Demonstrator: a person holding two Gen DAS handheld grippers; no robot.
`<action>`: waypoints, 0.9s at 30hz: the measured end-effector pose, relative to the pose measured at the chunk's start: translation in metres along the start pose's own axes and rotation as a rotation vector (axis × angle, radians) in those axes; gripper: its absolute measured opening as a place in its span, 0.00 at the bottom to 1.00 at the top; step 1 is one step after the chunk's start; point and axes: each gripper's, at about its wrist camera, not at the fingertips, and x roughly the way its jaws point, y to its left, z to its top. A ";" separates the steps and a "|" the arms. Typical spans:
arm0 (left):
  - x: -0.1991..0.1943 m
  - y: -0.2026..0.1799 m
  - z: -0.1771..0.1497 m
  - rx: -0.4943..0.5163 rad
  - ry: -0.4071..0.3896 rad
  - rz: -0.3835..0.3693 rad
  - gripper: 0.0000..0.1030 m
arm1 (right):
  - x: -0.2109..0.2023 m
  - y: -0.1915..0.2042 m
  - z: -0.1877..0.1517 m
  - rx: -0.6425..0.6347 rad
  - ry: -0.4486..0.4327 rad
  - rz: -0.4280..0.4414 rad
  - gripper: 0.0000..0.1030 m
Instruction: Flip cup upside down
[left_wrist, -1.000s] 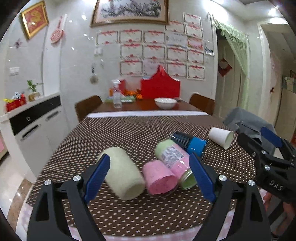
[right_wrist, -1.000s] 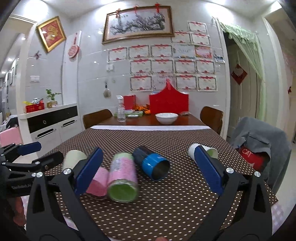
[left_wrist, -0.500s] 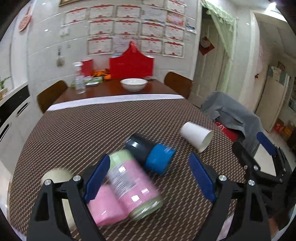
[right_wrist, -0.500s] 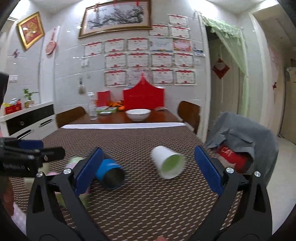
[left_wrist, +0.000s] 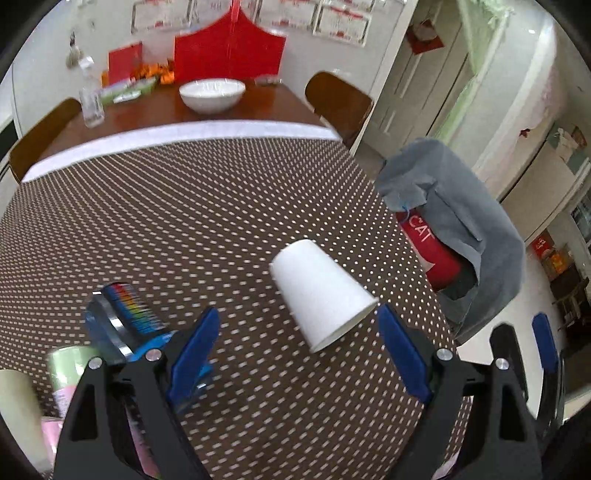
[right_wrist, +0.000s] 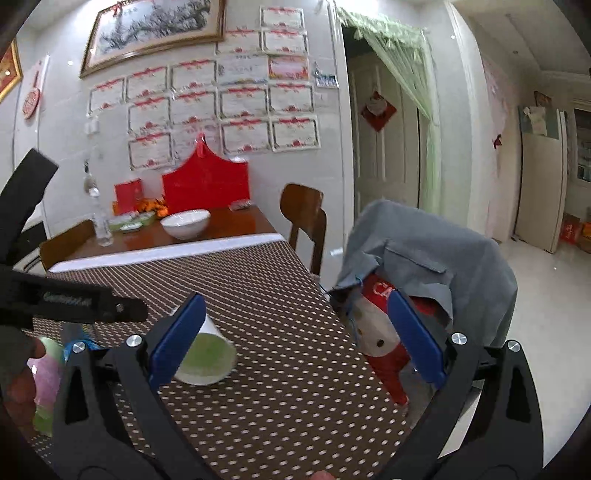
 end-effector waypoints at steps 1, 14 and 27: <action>0.009 -0.005 0.005 -0.010 0.014 0.000 0.83 | 0.004 -0.002 0.000 0.002 0.007 -0.004 0.94; 0.072 -0.016 0.017 -0.061 0.114 0.104 0.83 | 0.050 -0.009 -0.008 -0.001 0.096 0.031 0.94; 0.094 -0.010 0.016 -0.086 0.139 0.029 0.78 | 0.054 -0.013 -0.015 0.016 0.127 0.066 0.94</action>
